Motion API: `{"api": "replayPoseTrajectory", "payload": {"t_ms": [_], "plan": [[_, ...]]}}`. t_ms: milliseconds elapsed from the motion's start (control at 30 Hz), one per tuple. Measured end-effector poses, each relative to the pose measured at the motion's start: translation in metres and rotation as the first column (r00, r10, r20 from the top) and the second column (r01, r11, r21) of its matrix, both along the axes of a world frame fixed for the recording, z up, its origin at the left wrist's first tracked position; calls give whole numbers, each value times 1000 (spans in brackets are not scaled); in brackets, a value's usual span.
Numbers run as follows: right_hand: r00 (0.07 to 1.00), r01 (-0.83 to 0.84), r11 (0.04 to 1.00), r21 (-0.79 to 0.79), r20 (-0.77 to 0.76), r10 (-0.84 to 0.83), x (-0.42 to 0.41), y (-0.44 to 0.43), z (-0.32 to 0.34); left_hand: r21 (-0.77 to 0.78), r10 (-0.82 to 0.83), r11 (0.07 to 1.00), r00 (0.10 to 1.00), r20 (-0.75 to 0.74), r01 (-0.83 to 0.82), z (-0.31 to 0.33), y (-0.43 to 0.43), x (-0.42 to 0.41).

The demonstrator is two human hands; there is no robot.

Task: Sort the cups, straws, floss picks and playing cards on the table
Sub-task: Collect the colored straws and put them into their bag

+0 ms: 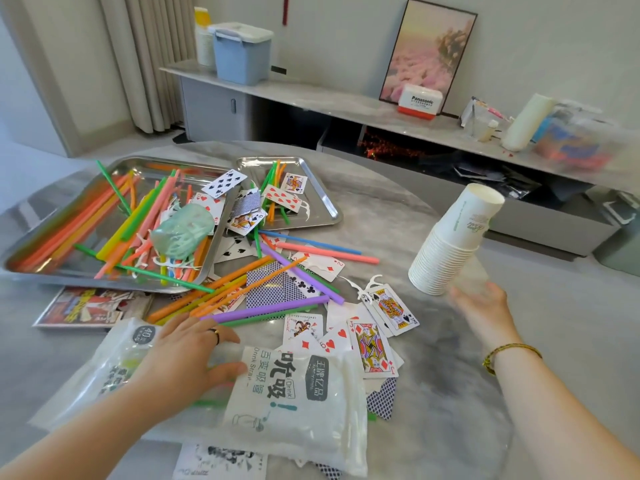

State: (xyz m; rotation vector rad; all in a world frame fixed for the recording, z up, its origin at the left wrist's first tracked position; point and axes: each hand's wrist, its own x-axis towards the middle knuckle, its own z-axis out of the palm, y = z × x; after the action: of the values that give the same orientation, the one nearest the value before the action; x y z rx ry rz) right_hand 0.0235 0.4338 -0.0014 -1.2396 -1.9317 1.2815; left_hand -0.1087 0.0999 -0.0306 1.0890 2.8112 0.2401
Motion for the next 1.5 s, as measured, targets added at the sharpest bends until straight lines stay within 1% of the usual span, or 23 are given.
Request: {"api": "replayPoseTrajectory", "payload": {"t_ms": [100,167,233,300,367,433,533,600,633,733,800,900,933,1033,1167,1267,1300,1333,1400,1433,1500], "plan": [[997,-69,996,-57,-45,66,9,-32,13,-9,8,1000,998,60,-8,6,-5,4],[975,-220,965,-143,-54,214,14,-68,21,17,25,1000,999,44,-26,9,-8,4],[910,-409,882,-235,-32,414,20,-100,20,55,40,998,999,14,-41,13,-12,2],[829,-534,795,-288,9,560,25,-126,15,113,97,989,995,23,-99,13,-19,-1],[768,-599,730,-328,22,640,26,-143,8,176,173,968,984,48,-178,15,-28,-5],[730,-642,698,-318,26,683,24,-153,5,189,228,953,971,64,-237,17,-35,-8],[745,-650,704,-285,-57,665,17,-159,9,242,293,920,951,96,-308,21,-41,-7],[768,-630,725,-280,-87,634,10,-159,11,272,270,917,956,117,-293,23,-41,-4],[777,-621,730,-285,-103,621,6,-159,10,254,249,927,960,126,-274,26,-41,-1],[761,-642,715,-277,-114,639,0,-164,10,167,138,972,976,167,-166,39,-44,13],[757,-650,707,-279,-153,636,-3,-168,9,138,79,985,984,162,-102,40,-44,23],[760,-649,721,-241,-155,632,-9,-174,8,99,-92,992,983,160,77,42,-33,37],[762,-647,727,-230,-153,630,-11,-176,9,77,-113,992,985,133,103,41,-29,39],[761,-648,728,-225,-163,627,-17,-182,11,28,-82,996,996,36,81,36,-21,40],[728,-686,688,-239,-205,655,-23,-188,13,12,-20,1000,994,-110,22,30,-17,38],[712,-703,648,-294,-284,642,-27,-186,14,43,20,999,990,-138,-14,43,-18,28],[705,-709,636,-305,-304,640,-28,-184,14,66,0,998,984,-179,12,45,-22,21],[702,-712,631,-307,-318,638,-29,-181,15,86,-51,993,956,-289,79,48,-27,14],[699,-714,637,-292,-340,629,-31,-173,17,63,-89,990,915,-394,123,52,-37,0],[706,-707,651,-276,-336,624,-32,-168,18,77,-87,988,904,-419,131,52,-43,-5],[734,-677,696,-240,-295,612,-33,-159,18,64,-61,993,911,-409,95,53,-59,-13]]}}
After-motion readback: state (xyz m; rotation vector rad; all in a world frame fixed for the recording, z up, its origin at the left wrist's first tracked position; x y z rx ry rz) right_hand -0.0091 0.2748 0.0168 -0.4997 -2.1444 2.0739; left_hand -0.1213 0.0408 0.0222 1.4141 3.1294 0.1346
